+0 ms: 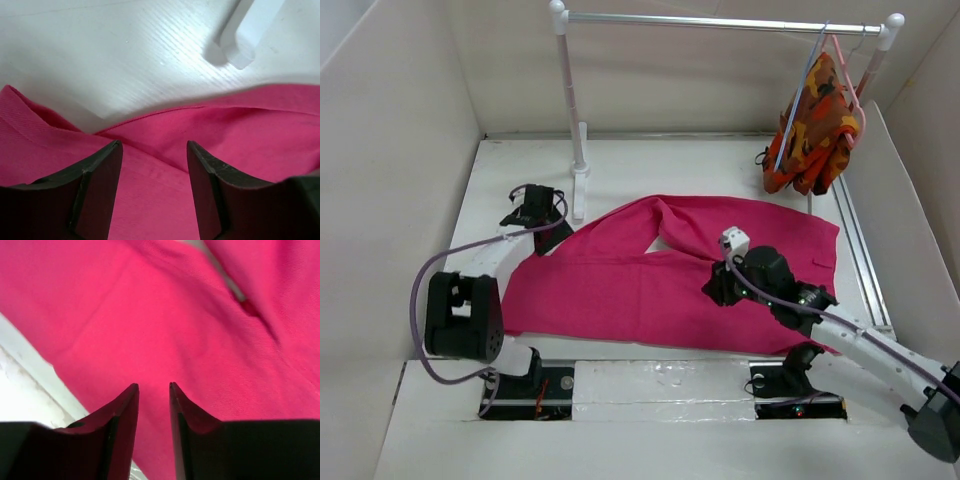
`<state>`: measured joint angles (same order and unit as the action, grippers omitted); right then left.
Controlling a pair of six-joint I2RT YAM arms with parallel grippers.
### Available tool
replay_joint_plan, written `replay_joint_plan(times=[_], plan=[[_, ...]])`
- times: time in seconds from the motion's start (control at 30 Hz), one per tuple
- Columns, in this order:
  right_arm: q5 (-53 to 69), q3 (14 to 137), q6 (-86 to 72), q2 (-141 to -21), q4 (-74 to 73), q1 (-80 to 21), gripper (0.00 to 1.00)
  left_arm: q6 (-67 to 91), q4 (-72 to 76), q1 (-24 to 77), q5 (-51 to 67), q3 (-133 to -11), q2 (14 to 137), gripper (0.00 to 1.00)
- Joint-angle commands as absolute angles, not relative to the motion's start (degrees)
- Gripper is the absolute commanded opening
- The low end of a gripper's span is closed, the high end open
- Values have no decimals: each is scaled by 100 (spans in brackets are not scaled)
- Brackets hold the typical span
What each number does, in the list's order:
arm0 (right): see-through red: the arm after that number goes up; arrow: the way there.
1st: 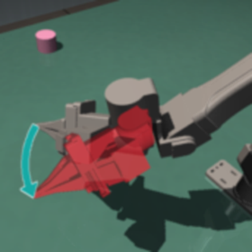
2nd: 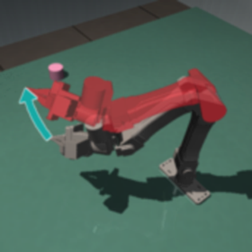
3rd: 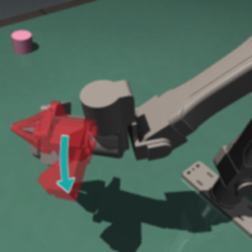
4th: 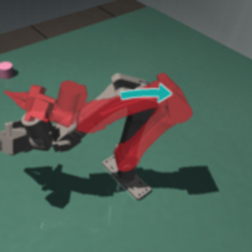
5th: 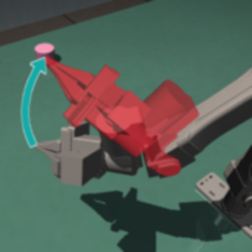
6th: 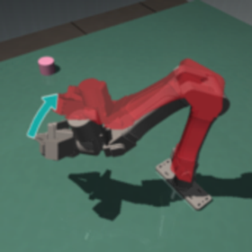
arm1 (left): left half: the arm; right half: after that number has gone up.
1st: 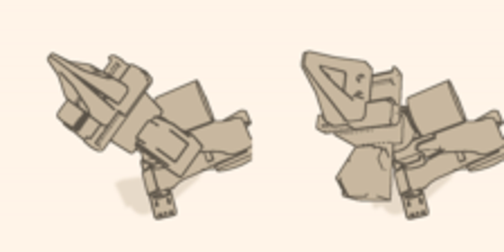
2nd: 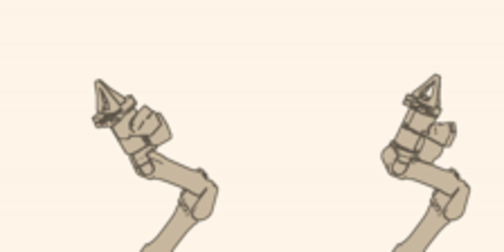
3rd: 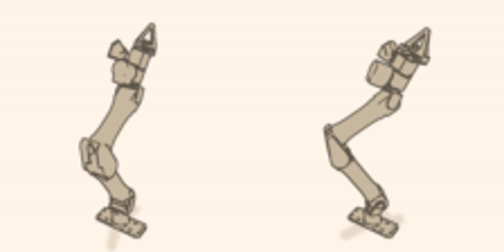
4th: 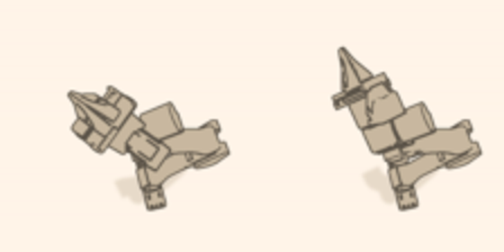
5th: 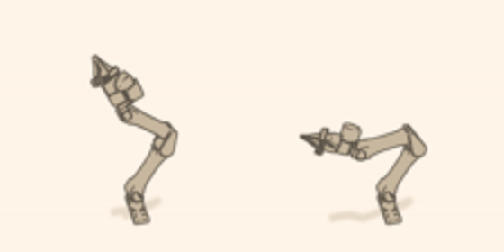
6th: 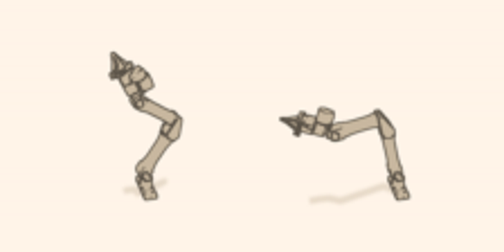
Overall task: Place the trousers on the hanger
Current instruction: Flatten out the trousers at the center of the board.
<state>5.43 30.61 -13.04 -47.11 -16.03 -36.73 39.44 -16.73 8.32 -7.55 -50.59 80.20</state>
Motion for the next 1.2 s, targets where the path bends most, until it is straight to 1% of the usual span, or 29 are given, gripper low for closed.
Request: replay_joint_plan(times=[0.0,0.03,0.1,0.13,0.23,0.27,0.4,0.5,0.53,0.6,0.63,0.7,0.73,0.77,0.8,0.83,0.9,0.93,1.0,1.07,1.17], plan=[[351,3224,-1432,-5399,-847,-5109,51,3158,-1643,1018,-991,-5658,8749,52],[352,3226,-1433,-5405,-844,-5115,51,3155,-1644,1020,-993,-5660,8754,52],[439,3348,-1354,-5755,-625,-5483,57,2910,-1644,1020,-1055,-5844,9131,52],[509,3531,-1310,-6166,-467,-5824,60,2831,-1635,1020,-950,-5888,9236,53],[492,3901,-1082,-6853,-492,-6343,65,2874,-1749,1020,-862,-5985,9545,53],[492,4189,-1020,-7282,-527,-6441,65,2918,-1714,1020,-887,-5898,9580,53],[562,4544,-765,-8032,-414,-6749,65,2971,-1521,1020,-1001,-5845,9738,49],[554,4457,-800,-8366,-264,-6750,65,2971,-1529,1020,-1046,-5985,9984,37],[493,4413,-791,-8437,-255,-6750,65,2936,-1512,1020,-1002,-6011,10002,24],[387,4325,-800,-8604,-360,-6750,65,2901,-1503,1020,-941,-6029,10011,10],[300,4272,-817,-8648,-421,-6750,65,2848,-1477,1020,-853,-6021,9959,0],[246,4167,-878,-8692,-448,-6802,65,2830,-1468,1020,-844,-5959,9871,0],[211,4044,-905,-8692,-448,-6803,61,2795,-1468,1020,-852,-5942,9757,0],[202,3982,-940,-8675,-422,-6803,54,2760,-1468,1020,-853,-5907,9695,0],[159,3903,-1027,-8649,-404,-6803,41,2751,-1468,1020,-853,-5906,9607,0],[132,3789,-1072,-8614,-404,-6803,33,2742,-1494,959,-853,-5915,9511,0],[114,3657,-1186,-8561,-387,-6855,11,2707,-1564,905,-844,-6072,9195,0],[97,3604,-1213,-8543,-395,-6855,4,2698,-1678,905,-922,-6169,9080,0],[105,3472,-1257,-8552,-422,-6855,0,2559,-1810,844,-1097,-6538,8807,0],[149,3323,-1292,-8552,-422,-6855,0,2453,-1994,844,-1291,-6967,8736,0],[211,3200,-1310,-8525,-396,-6908,0,2259,-2337,844,-1940,-7355,8885,0]])
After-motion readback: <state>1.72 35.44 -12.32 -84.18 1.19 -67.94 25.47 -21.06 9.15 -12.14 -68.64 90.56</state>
